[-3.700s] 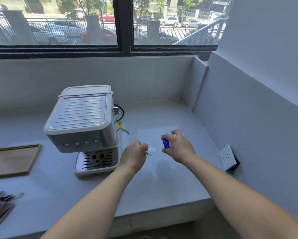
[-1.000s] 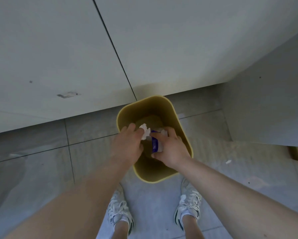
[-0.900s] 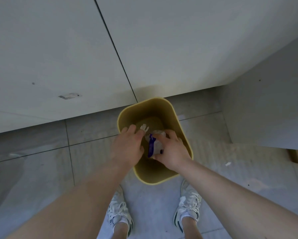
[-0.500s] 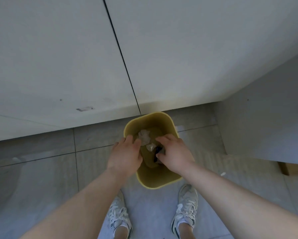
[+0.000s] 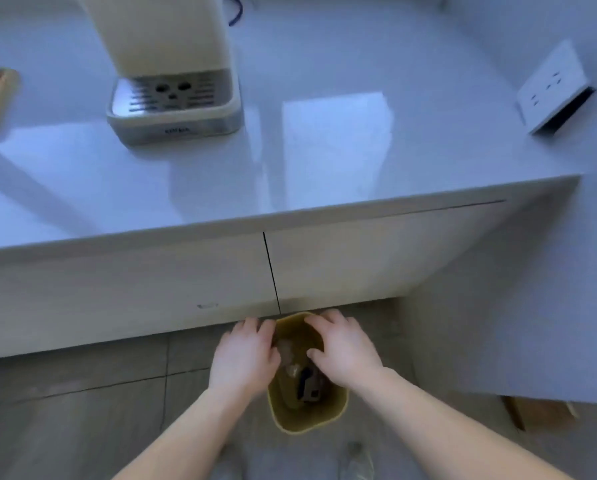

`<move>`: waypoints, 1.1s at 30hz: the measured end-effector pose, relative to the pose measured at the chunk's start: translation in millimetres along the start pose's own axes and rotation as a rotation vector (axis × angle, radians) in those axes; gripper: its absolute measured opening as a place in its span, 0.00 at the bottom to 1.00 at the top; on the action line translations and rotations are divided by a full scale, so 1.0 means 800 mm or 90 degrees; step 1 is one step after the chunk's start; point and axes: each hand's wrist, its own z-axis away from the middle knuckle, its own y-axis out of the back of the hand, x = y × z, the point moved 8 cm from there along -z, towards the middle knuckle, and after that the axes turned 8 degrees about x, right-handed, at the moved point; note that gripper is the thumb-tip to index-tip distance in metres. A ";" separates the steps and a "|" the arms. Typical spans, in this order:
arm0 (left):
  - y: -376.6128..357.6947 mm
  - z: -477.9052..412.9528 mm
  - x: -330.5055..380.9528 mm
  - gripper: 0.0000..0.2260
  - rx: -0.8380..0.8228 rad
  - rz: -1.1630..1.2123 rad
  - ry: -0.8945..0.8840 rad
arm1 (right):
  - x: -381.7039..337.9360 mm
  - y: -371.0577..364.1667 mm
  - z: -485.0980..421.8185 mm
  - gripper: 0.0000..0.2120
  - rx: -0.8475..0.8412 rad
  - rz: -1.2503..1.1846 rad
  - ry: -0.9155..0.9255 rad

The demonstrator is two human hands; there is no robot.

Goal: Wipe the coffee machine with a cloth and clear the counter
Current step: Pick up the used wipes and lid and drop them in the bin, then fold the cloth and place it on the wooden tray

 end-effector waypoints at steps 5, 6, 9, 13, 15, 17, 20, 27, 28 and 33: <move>0.134 0.003 0.031 0.16 0.079 -0.003 -0.013 | -0.046 0.117 0.010 0.27 0.056 -0.020 0.010; 0.160 0.004 0.036 0.18 0.092 -0.006 -0.013 | -0.057 0.136 0.012 0.27 0.063 -0.021 0.017; 0.229 0.007 0.048 0.19 0.123 -0.027 -0.014 | -0.087 0.194 0.020 0.28 0.094 -0.015 0.042; 0.304 0.007 0.056 0.18 0.166 -0.045 -0.007 | -0.123 0.263 0.029 0.29 0.135 0.013 0.092; 0.334 0.007 0.057 0.17 0.192 -0.053 -0.006 | -0.138 0.291 0.032 0.29 0.144 0.037 0.114; 0.361 0.009 0.058 0.16 0.216 -0.063 -0.006 | -0.150 0.316 0.034 0.29 0.147 0.052 0.124; 0.396 0.012 0.053 0.16 0.242 -0.087 0.011 | -0.171 0.348 0.036 0.28 0.161 0.070 0.141; 0.475 0.035 0.022 0.24 0.311 -0.159 0.067 | -0.243 0.418 0.040 0.32 0.226 0.103 0.227; 0.486 0.039 0.017 0.25 0.323 -0.167 0.074 | -0.254 0.426 0.041 0.33 0.238 0.103 0.237; 0.528 0.057 -0.013 0.29 0.375 -0.177 0.123 | -0.311 0.446 0.047 0.35 0.273 0.098 0.299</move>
